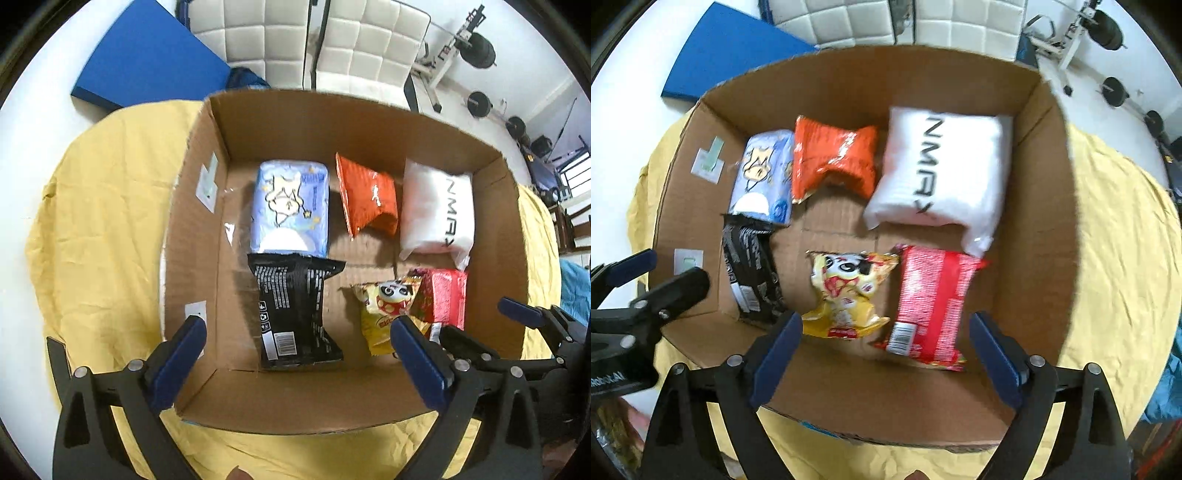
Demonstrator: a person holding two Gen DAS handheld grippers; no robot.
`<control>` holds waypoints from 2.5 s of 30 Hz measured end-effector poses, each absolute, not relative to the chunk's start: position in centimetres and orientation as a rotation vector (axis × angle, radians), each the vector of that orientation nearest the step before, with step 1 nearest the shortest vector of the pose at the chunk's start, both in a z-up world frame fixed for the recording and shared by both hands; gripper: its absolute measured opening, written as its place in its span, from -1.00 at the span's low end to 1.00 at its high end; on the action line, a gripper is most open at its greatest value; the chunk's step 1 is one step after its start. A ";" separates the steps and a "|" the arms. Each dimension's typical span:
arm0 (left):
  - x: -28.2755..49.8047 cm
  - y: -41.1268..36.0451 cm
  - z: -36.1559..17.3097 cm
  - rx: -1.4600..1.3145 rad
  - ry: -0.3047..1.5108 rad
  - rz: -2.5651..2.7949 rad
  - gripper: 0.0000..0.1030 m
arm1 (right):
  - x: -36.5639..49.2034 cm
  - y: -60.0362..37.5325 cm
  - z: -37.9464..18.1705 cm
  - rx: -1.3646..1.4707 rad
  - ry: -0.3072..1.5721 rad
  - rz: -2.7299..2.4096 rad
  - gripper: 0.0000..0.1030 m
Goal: Organize snacks
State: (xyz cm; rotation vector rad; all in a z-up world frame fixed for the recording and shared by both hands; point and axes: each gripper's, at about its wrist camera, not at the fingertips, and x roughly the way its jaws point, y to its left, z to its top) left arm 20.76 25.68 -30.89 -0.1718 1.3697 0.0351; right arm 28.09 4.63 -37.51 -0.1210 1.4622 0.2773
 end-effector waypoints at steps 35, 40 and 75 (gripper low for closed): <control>7.2 21.0 -8.2 -0.109 0.978 0.101 0.99 | 13.0 -3.8 -10.3 0.015 1.054 0.206 1.00; 5.3 20.5 -6.5 -0.130 0.952 0.087 0.99 | 10.8 -4.1 -7.6 -0.001 1.021 0.212 1.00; 1.7 19.7 -5.6 -0.111 0.960 0.136 0.99 | 7.3 -4.1 -6.4 -0.078 0.999 0.193 1.00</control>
